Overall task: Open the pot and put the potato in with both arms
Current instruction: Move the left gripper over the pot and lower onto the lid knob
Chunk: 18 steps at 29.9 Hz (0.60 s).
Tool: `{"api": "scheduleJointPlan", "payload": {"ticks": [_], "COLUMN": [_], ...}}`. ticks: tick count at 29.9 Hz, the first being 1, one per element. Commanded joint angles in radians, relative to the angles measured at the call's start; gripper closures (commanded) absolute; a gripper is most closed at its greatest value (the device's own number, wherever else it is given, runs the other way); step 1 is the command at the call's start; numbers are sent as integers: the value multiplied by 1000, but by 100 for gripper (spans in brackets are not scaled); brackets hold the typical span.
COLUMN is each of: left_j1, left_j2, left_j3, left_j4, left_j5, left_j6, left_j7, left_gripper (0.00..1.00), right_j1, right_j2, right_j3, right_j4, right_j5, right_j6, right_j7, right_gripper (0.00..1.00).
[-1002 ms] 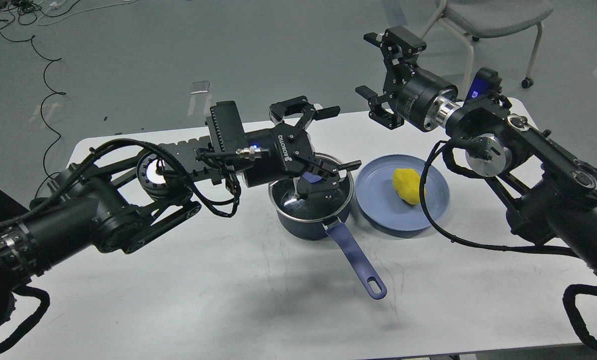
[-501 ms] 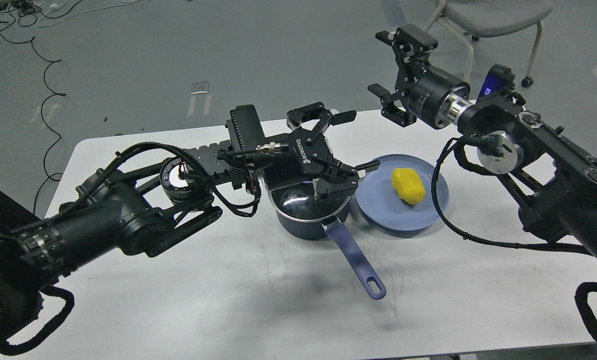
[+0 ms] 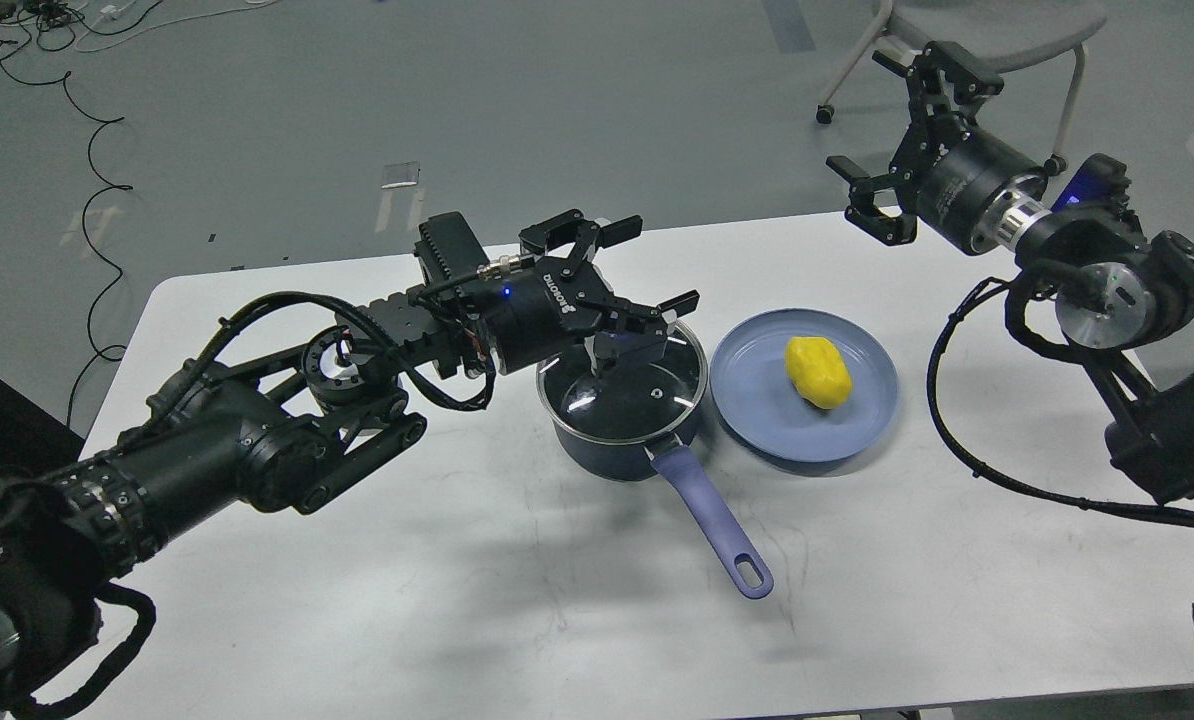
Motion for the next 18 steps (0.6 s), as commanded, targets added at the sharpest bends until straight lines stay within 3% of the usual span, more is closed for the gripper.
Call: {"api": "scheduleJointPlan", "payload": {"ticks": [1, 9, 18], "left_j1": [11, 29, 59], "left_j2": [0, -5, -2], "left_j3": [2, 2, 92], "left_j4": [8, 79, 108], "left_j5": [4, 2, -1], "left_j6": [3, 9, 91], "left_j7": [0, -2, -3], "left_gripper": [2, 2, 2], "right_j1": [-17, -36, -45], "right_j2": [0, -1, -24], "right_j3": [32, 81, 80], "right_j4": [-42, -152, -169], "right_j5": [7, 20, 20], "right_j6": [15, 71, 73], "right_j7": [0, 0, 3], "right_gripper": [0, 0, 0]}}
